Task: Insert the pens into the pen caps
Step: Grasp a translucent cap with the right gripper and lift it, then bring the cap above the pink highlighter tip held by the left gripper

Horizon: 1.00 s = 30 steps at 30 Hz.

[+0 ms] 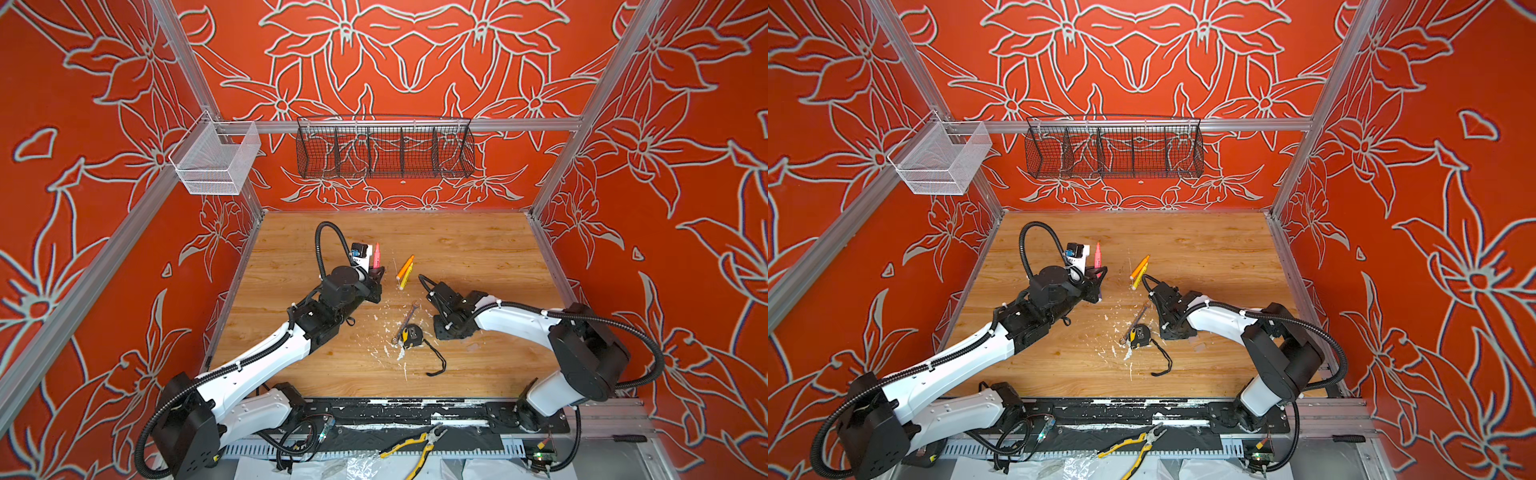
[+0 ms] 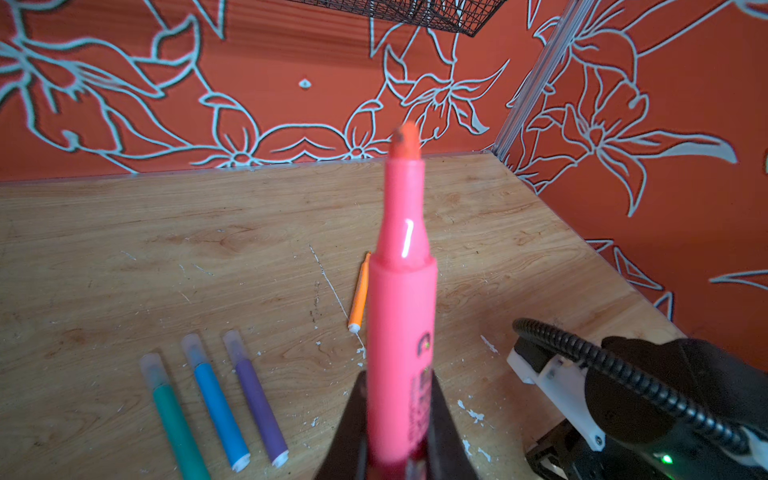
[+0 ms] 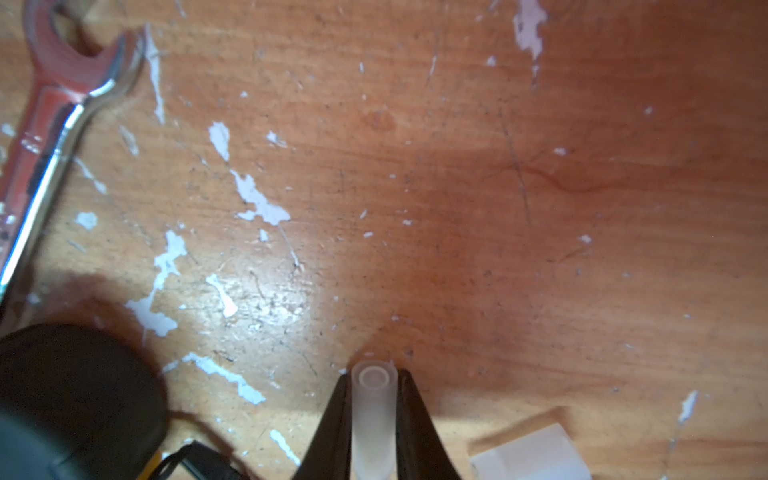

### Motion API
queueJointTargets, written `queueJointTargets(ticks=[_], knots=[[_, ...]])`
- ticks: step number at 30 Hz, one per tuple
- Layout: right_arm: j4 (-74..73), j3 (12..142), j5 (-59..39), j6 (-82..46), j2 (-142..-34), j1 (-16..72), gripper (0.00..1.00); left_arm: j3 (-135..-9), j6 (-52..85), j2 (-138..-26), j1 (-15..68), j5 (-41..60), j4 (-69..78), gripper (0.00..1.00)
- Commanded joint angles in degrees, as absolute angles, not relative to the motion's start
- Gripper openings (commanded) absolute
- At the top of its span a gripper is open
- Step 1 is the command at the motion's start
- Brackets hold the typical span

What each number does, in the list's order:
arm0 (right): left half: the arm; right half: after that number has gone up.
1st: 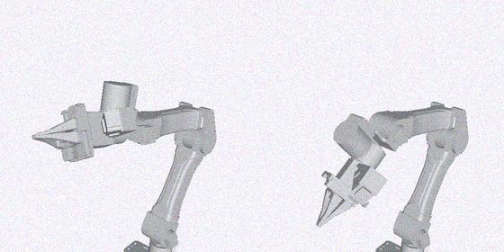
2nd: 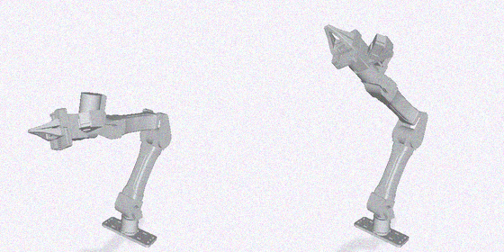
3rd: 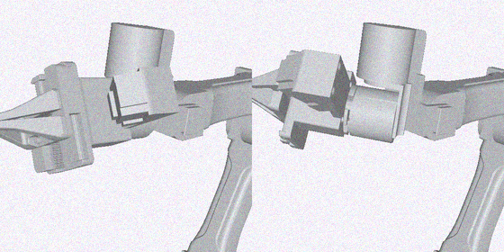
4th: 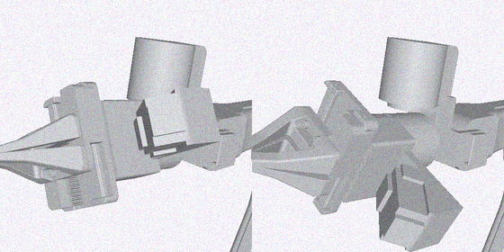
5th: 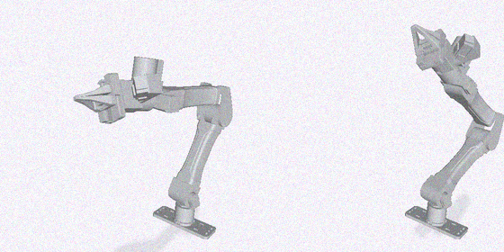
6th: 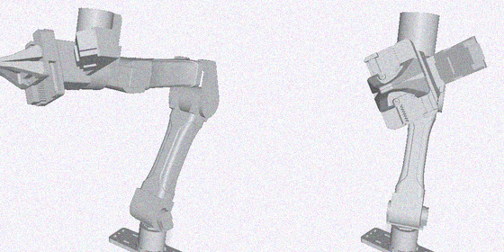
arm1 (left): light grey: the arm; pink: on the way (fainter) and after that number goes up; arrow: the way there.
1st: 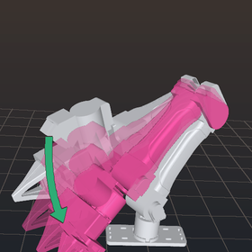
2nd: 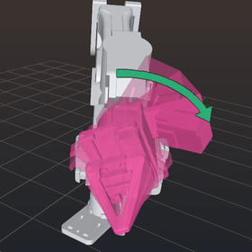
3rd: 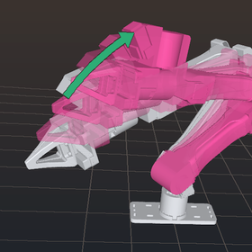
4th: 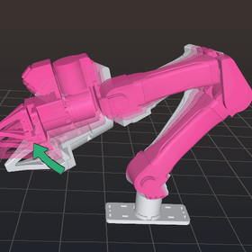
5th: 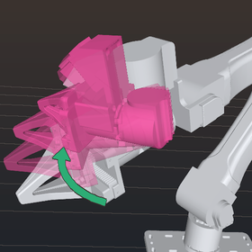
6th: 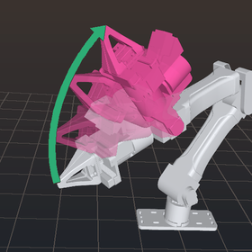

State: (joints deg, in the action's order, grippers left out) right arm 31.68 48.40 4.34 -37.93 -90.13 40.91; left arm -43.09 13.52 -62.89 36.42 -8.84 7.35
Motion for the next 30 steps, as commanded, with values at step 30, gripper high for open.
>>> queueJointTargets(ticks=[30], knots=[[16.8, 45.2, 20.2, -37.6, -35.6, 36.1, 0.04, -52.7, 20.6, -68.9, 41.3, 14.6, 4.9, 0.00]])
